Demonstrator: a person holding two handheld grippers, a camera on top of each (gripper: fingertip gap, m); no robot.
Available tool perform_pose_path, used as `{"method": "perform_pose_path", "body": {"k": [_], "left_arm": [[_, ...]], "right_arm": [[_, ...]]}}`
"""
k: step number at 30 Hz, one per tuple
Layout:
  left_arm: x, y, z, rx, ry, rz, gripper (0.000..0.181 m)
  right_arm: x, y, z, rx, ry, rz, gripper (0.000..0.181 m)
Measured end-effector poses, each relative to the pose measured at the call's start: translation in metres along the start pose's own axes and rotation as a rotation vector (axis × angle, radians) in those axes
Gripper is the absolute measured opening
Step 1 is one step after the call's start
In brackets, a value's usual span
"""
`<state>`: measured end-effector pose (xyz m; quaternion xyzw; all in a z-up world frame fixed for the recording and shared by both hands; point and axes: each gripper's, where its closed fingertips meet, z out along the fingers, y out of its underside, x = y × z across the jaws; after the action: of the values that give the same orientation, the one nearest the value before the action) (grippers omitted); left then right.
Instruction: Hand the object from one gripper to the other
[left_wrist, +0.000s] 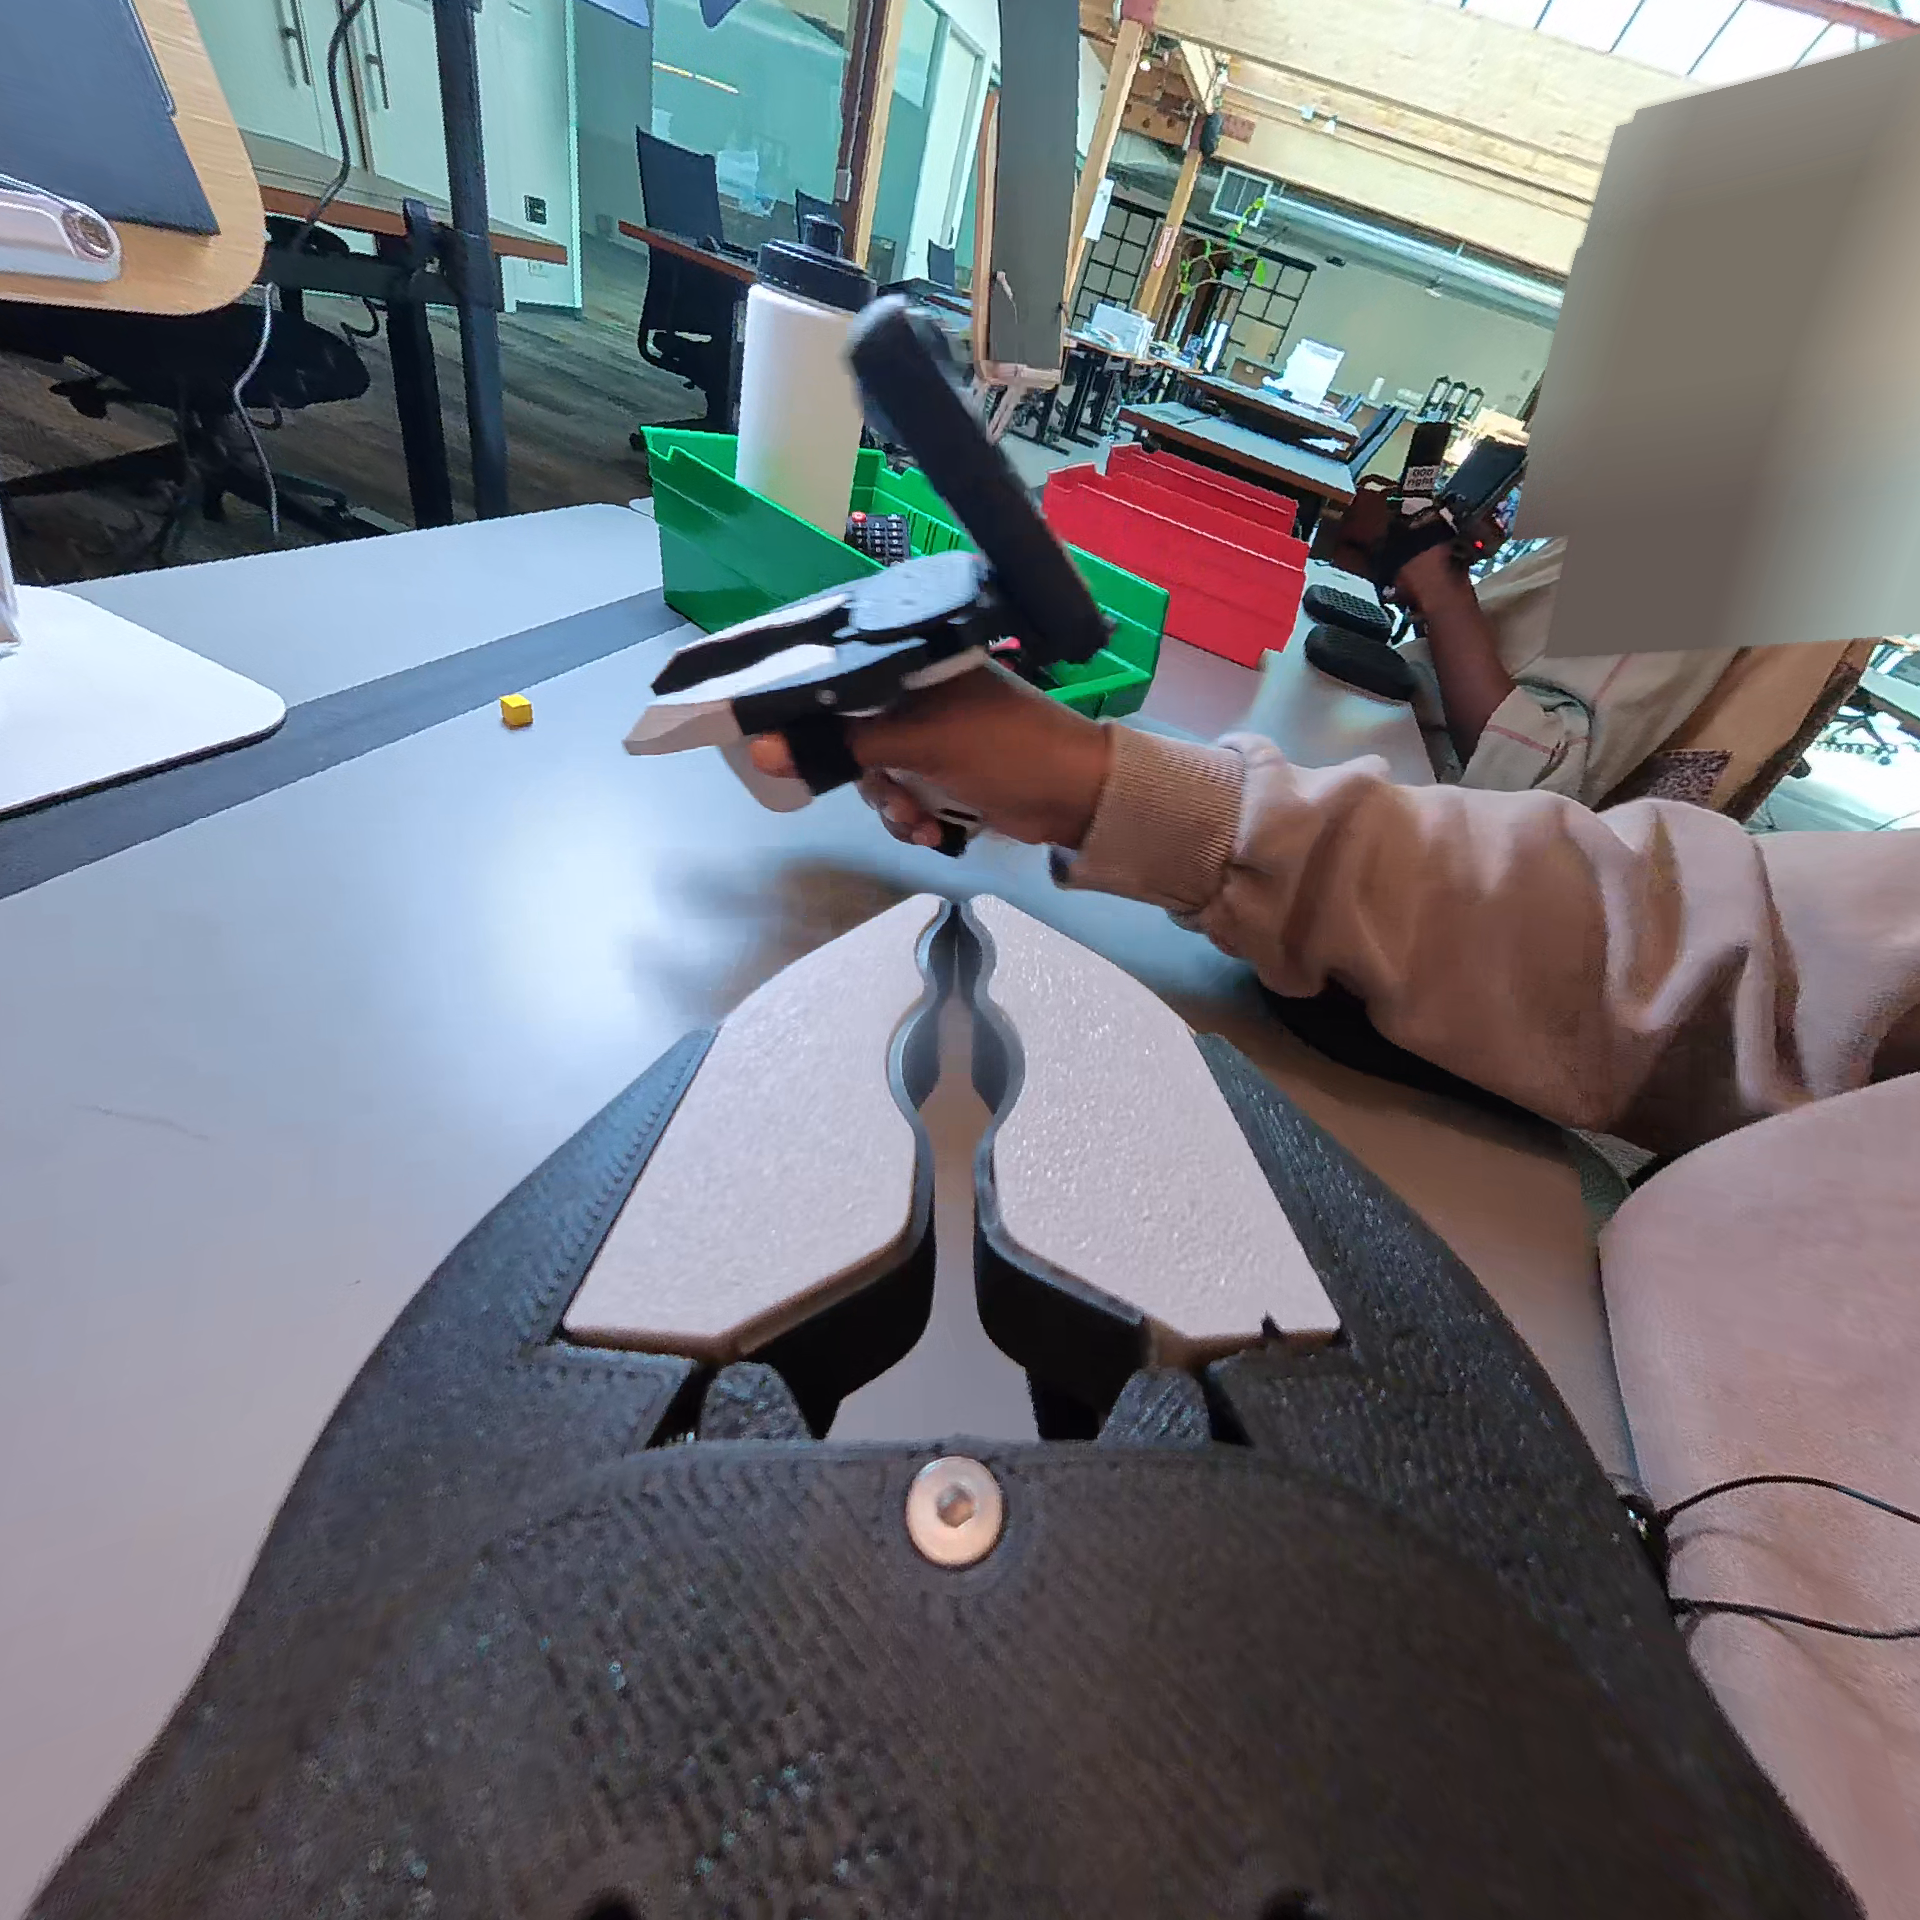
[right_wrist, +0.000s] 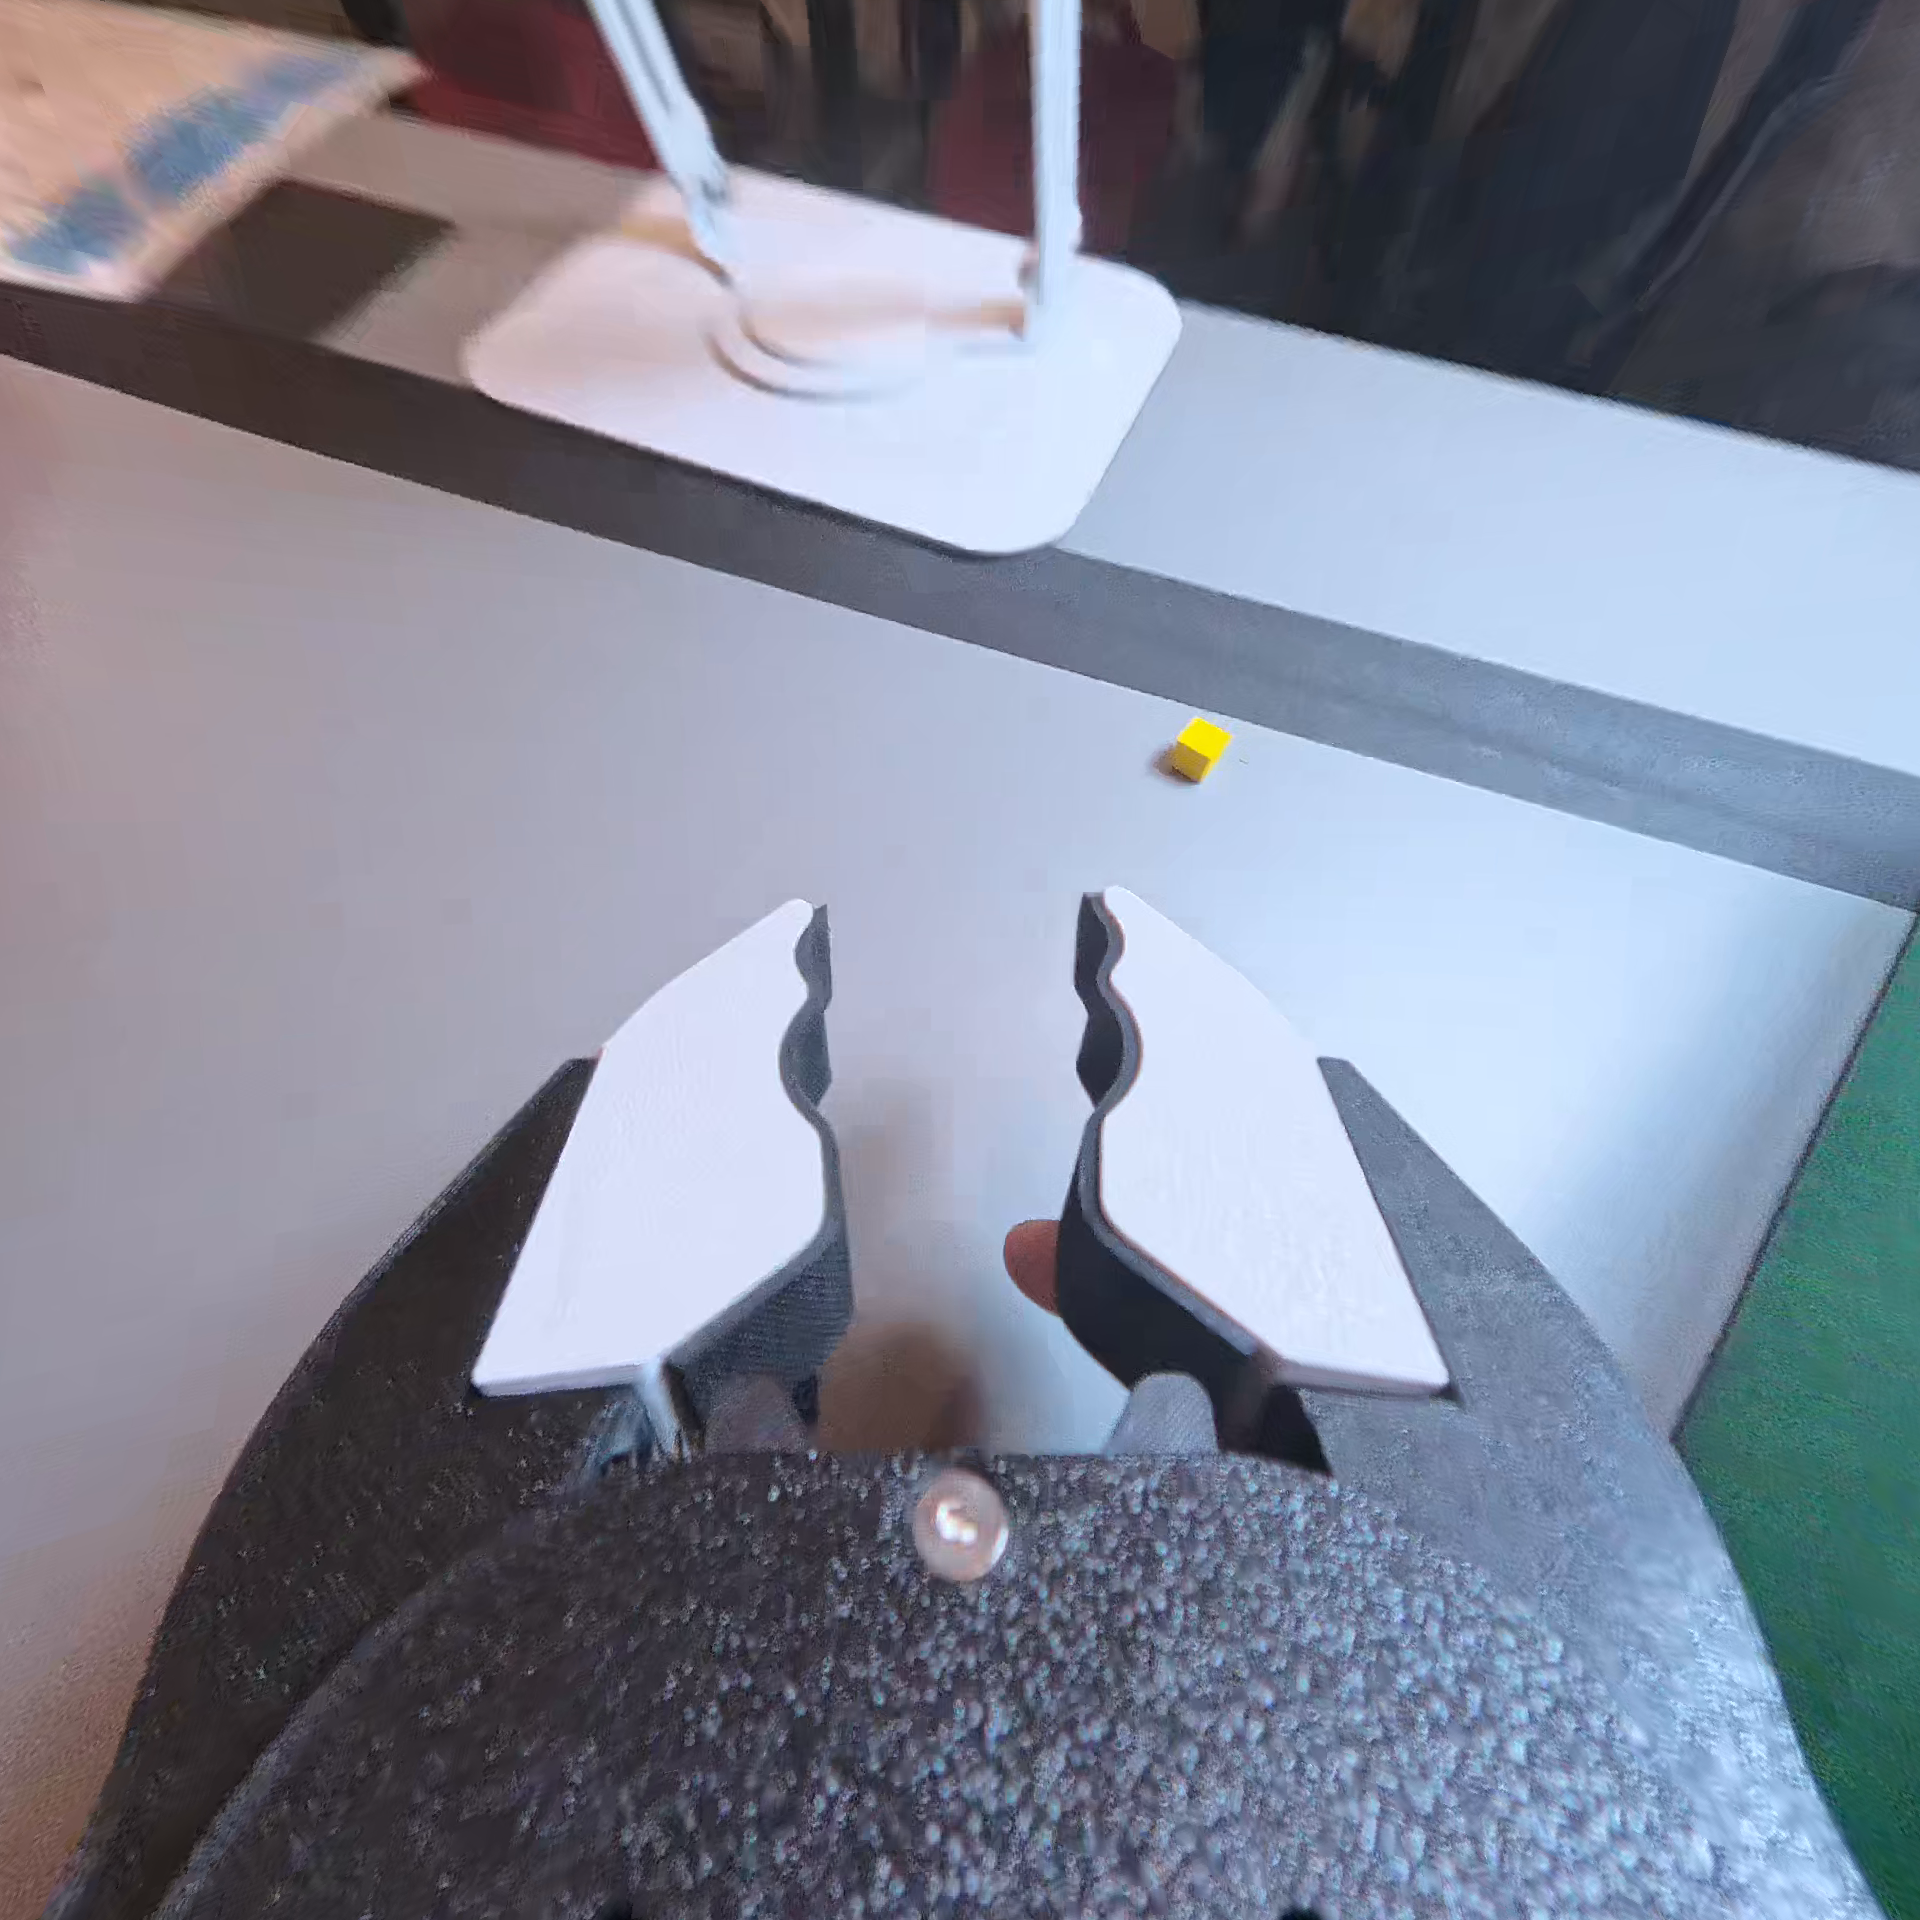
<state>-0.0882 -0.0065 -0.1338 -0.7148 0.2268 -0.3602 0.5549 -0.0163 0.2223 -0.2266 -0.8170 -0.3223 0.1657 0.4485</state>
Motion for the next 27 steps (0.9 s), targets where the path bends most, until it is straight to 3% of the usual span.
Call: {"method": "perform_pose_path", "body": {"k": [3, 7, 13, 15, 22, 27], "left_arm": [[-0.006, -0.002, -0.006, -0.005, -0.018, 0.012, 0.000], [-0.015, -0.006, -0.014, 0.012, -0.041, 0.015, 0.000], [-0.029, 0.000, -0.015, 0.003, -0.061, -0.013, 0.000], [-0.031, 0.000, -0.016, 0.004, -0.064, -0.016, 0.000], [-0.031, 0.000, -0.016, 0.005, -0.071, -0.005, 0.000], [-0.029, 0.001, -0.015, -0.002, -0.068, 0.002, 0.000]], "right_arm": [[0.033, -0.001, 0.037, -0.089, 0.099, 0.011, 0.045], [0.052, -0.005, 0.069, -0.180, 0.134, 0.047, 0.042], [0.067, 0.003, 0.086, -0.347, 0.142, 0.063, 0.011], [0.066, 0.004, 0.086, -0.377, 0.104, 0.064, 0.011], [0.059, -0.026, 0.060, -0.224, 0.004, 0.098, 0.011], [0.042, -0.085, -0.018, -0.006, -0.032, -0.072, 0.011]]}}
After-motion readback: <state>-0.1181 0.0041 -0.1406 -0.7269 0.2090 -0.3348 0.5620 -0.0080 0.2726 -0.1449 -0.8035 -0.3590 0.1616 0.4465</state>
